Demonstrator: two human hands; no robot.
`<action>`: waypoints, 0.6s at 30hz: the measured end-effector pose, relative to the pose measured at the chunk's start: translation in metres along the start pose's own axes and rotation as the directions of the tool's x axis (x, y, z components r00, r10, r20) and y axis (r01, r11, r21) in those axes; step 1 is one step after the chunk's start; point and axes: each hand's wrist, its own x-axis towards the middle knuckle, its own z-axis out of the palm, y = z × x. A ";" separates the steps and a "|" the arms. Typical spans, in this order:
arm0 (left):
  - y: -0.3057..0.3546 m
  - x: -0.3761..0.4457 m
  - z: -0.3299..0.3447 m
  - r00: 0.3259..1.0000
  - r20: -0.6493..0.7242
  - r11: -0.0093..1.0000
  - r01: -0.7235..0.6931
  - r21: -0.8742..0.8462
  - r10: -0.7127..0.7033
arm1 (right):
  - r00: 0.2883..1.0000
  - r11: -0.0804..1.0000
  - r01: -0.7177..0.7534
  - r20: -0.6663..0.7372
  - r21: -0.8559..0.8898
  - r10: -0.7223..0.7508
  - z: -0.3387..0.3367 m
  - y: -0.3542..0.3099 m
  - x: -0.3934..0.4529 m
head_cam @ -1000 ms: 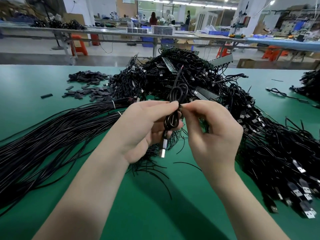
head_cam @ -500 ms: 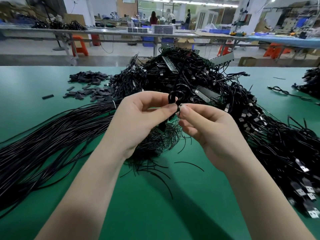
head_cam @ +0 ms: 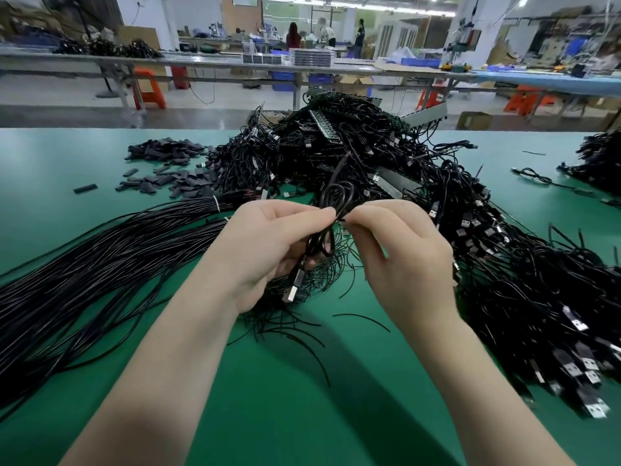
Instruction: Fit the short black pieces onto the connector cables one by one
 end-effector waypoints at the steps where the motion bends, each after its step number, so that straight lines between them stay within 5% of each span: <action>1: -0.002 0.001 0.001 0.998 -0.050 0.999 -0.039 0.011 0.039 | 0.985 0.979 -0.175 0.008 0.103 0.175 0.002 -0.004 0.000; 3: -0.005 0.002 0.003 0.965 -0.184 0.981 -0.175 0.084 0.188 | 0.787 0.660 -0.602 0.193 0.449 0.586 0.002 -0.013 0.006; 5: -0.007 0.000 0.007 0.896 -0.232 0.912 -0.319 0.258 0.379 | 0.575 0.269 -0.764 0.430 0.587 0.696 0.000 -0.016 0.010; 6: -0.008 -0.002 0.011 0.868 -0.211 0.870 -0.373 0.323 0.450 | 0.550 0.215 -0.779 0.476 0.590 0.687 -0.001 -0.017 0.009; 9: -0.012 -0.009 0.026 0.821 -0.189 0.809 -0.443 0.386 0.539 | 0.571 0.222 -0.749 0.437 0.625 0.695 -0.002 -0.027 0.007; 12: -0.015 -0.010 0.034 0.846 -0.183 0.836 -0.418 0.356 0.500 | 0.592 0.256 -0.746 0.436 0.615 0.678 -0.010 -0.024 0.007; 18: -0.020 -0.014 0.051 0.921 0.157 0.849 -0.389 0.358 0.355 | 0.576 0.384 -0.806 0.446 0.451 0.686 -0.040 -0.003 0.002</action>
